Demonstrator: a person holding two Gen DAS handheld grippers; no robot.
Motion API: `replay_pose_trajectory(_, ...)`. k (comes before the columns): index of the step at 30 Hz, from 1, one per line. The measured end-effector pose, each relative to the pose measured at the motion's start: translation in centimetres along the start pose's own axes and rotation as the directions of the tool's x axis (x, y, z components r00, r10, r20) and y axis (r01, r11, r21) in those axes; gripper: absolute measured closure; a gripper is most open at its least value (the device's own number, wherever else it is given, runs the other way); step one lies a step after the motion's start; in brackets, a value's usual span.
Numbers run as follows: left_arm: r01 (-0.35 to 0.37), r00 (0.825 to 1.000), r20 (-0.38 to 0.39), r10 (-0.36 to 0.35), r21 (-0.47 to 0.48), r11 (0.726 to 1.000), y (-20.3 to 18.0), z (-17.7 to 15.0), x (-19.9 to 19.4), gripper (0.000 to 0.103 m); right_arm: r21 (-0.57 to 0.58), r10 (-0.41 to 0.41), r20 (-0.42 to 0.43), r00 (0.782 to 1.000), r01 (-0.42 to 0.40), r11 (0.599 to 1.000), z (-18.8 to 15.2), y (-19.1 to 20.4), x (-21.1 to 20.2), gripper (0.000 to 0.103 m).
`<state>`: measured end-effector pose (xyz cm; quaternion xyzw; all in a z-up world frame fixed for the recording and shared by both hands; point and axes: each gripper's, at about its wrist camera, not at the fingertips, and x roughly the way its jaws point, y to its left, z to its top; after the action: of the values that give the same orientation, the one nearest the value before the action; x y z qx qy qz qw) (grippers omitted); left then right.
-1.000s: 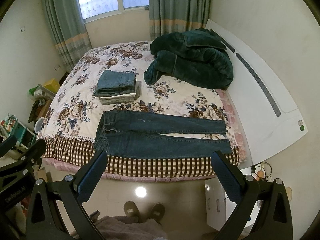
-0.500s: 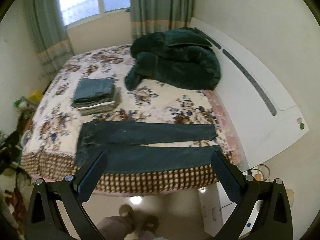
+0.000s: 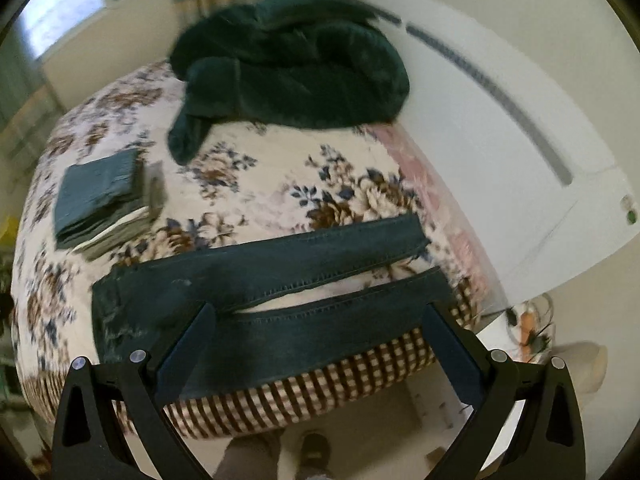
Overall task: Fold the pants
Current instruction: 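Grasp the jeans waistband with the left gripper while the right gripper grasps the leg hems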
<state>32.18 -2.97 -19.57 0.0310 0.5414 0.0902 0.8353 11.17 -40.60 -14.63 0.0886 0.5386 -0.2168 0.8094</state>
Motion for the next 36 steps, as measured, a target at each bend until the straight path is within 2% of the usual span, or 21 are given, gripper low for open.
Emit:
replay_pose_trajectory(2, 0.014, 0.996, -0.089, -0.016, -0.025, 1.0, -0.6, 1.3, 4.4, 0.0, 0.049, -0.022, -0.051, 0.998, 0.024, 0.998, 1.6, 0.2, 4.7, 0.0)
replay_pose_trajectory(3, 0.032, 0.982, -0.186, -0.041, -0.048, 0.998, -1.0, 2.1, 8.5, 0.0, 0.08, -0.025, -0.073, 0.997, 0.031, 0.996, 2.2, 0.2, 7.0, 0.0)
replay_pose_trajectory(4, 0.042, 0.969, -0.241, -0.057, -0.063, 0.997, -1.2, 2.5, 10.8, 0.0, 0.127, -0.034, -0.108, 0.994, 0.048, 0.991, 3.1, 0.1, 10.3, 0.0)
replay_pose_trajectory(5, 0.07, 0.937, -0.333, -0.102, -0.108, 0.992, -1.3, 2.8, 14.8, 0.0, 0.161, -0.037, -0.126, 0.991, 0.058, 0.985, 3.1, -0.3, 12.3, 0.0)
replay_pose_trajectory(6, 0.072, 0.911, -0.392, -0.126, -0.148, 0.986, -1.3, 3.0, 17.8, 0.0, 0.202, -0.04, -0.148, 0.988, 0.07, 0.977, 3.5, -0.5, 15.2, 0.0)
replay_pose_trajectory(8, 0.061, 0.876, -0.457, -0.155, -0.214, 0.975, -1.3, 2.9, 22.2, 0.0, 0.255, -0.055, -0.185, 0.981, 0.102, 0.962, 3.8, -1.2, 20.0, 0.0)
replay_pose_trajectory(9, 0.043, 0.861, -0.482, -0.165, -0.254, 0.966, -1.2, 3.1, 24.9, 0.0, 0.277, -0.062, -0.204, 0.977, 0.118, 0.954, 4.0, -1.5, 22.3, 0.0)
replay_pose_trajectory(11, 0.001, 0.845, -0.508, -0.165, -0.309, 0.951, -1.2, 3.8, 29.0, 0.0, 0.338, -0.059, -0.259, 0.964, 0.148, 0.93, 4.8, -2.3, 28.4, 0.0)
replay_pose_trajectory(13, -0.045, 0.827, -0.536, -0.17, -0.365, 0.93, -1.5, 4.4, 33.3, 0.0, 0.376, -0.055, -0.286, 0.957, 0.165, 0.912, 5.3, -2.5, 32.5, 0.0)
replay_pose_trajectory(16, -0.082, 0.806, -0.563, -0.183, -0.412, 0.907, -1.7, 5.7, 38.6, 0.0, 0.396, -0.065, -0.318, 0.946, 0.195, 0.897, 6.4, -2.3, 38.8, 0.0)
replay_pose_trajectory(17, -0.096, 0.804, -0.567, -0.178, -0.419, 0.903, -1.6, 6.1, 39.9, 0.0, 0.396, -0.075, -0.325, 0.943, 0.208, 0.894, 6.7, -2.3, 40.9, 0.0)
replay_pose_trajectory(20, -0.167, 0.789, -0.597, -0.145, -0.435, 0.885, -1.8, 6.5, 43.3, 0.0, 0.399, -0.089, -0.363, 0.928, 0.241, 0.885, 7.4, -2.2, 45.3, 0.0)
replay_pose_trajectory(24, -0.283, 0.763, -0.645, -0.042, -0.391, 0.876, -2.0, 6.2, 45.7, 0.001, 0.408, -0.104, -0.41, 0.906, 0.284, 0.868, 8.0, -3.1, 49.0, 0.0)
replay_pose_trajectory(26, -0.293, 0.769, -0.64, -0.013, -0.37, 0.881, -2.2, 5.8, 45.6, 0.004, 0.417, -0.104, -0.435, 0.894, 0.302, 0.857, 8.1, -3.9, 50.0, 0.0)
replay_pose_trajectory(28, -0.265, 0.799, -0.602, -0.015, -0.373, 0.889, -2.4, 5.7, 44.7, 0.017, 0.442, -0.087, -0.458, 0.885, 0.311, 0.841, 8.2, -5.0, 51.0, 0.0)
replay_pose_trajectory(29, -0.228, 0.821, -0.569, -0.036, -0.385, 0.895, -2.4, 5.6, 43.8, 0.03, 0.451, -0.082, -0.466, 0.881, 0.317, 0.834, 8.2, -5.5, 51.3, 0.0)
replay_pose_trajectory(30, -0.205, 0.834, -0.55, -0.046, -0.386, 0.899, -2.5, 5.5, 43.2, 0.049, 0.465, -0.069, -0.475, 0.877, 0.317, 0.827, 8.3, -6.1, 51.7, 0.0)
replay_pose_trajectory(33, -0.16, 0.864, -0.5, -0.065, -0.394, 0.905, -2.1, 5.0, 40.9, 0.074, 0.493, -0.035, -0.498, 0.867, 0.316, 0.811, 8.3, -7.6, 53.0, 0.0)
replay_pose_trajectory(35, -0.117, 0.883, -0.458, -0.105, -0.432, 0.894, -1.2, 4.4, 39.3, 0.081, 0.509, -0.01, -0.515, 0.857, 0.315, 0.801, 8.2, -8.3, 53.9, 0.009)
replay_pose_trajectory(36, -0.09, 0.893, -0.432, -0.128, -0.449, 0.889, -0.8, 4.2, 38.1, 0.085, 0.518, 0.014, -0.522, 0.853, 0.304, 0.799, 8.0, -8.5, 54.4, 0.022)
